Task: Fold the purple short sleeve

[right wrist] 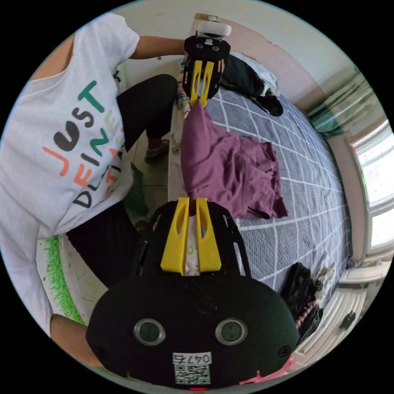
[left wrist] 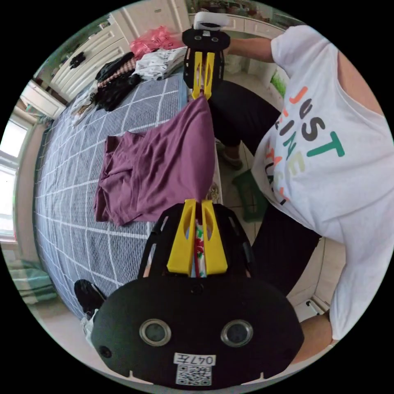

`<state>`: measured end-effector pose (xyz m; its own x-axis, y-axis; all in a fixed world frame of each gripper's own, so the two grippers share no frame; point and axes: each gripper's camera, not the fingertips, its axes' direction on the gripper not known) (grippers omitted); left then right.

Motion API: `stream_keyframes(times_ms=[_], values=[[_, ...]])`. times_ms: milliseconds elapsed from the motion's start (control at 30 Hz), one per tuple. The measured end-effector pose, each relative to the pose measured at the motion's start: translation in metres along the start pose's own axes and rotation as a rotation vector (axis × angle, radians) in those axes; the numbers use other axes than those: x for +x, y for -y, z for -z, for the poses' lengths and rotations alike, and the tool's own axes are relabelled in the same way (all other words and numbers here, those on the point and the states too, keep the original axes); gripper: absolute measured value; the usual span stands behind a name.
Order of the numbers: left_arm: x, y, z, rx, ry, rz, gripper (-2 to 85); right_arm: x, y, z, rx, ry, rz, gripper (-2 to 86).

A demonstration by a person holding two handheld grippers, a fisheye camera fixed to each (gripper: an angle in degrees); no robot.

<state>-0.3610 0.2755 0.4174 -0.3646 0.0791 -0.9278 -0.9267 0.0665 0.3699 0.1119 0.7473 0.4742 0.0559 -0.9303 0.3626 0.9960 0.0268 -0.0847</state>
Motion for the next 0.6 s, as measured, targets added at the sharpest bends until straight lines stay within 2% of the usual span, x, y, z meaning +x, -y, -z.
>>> stream_keyframes(times_ms=[133, 233, 400, 500, 600], values=[[-0.069, -0.016, 0.014, 0.098, 0.012, 0.167, 0.1, 0.058, -0.013, 0.011, -0.002, -0.167, -0.159, 0.5], [-0.147, -0.027, 0.016, 0.125, 0.008, 0.296, 0.3, 0.129, -0.027, -0.003, 0.018, -0.203, -0.27, 0.5], [-0.261, -0.041, -0.032, 0.04, -0.06, 0.484, 0.8, 0.221, -0.053, -0.049, 0.054, -0.163, -0.392, 0.7], [-0.288, -0.052, -0.055, 0.055, -0.118, 0.519, 2.0, 0.257, -0.075, -0.074, 0.071, -0.096, -0.483, 1.5], [-0.3, -0.07, -0.07, 0.085, -0.16, 0.538, 5.1, 0.273, -0.096, -0.095, 0.112, -0.004, -0.522, 6.0]])
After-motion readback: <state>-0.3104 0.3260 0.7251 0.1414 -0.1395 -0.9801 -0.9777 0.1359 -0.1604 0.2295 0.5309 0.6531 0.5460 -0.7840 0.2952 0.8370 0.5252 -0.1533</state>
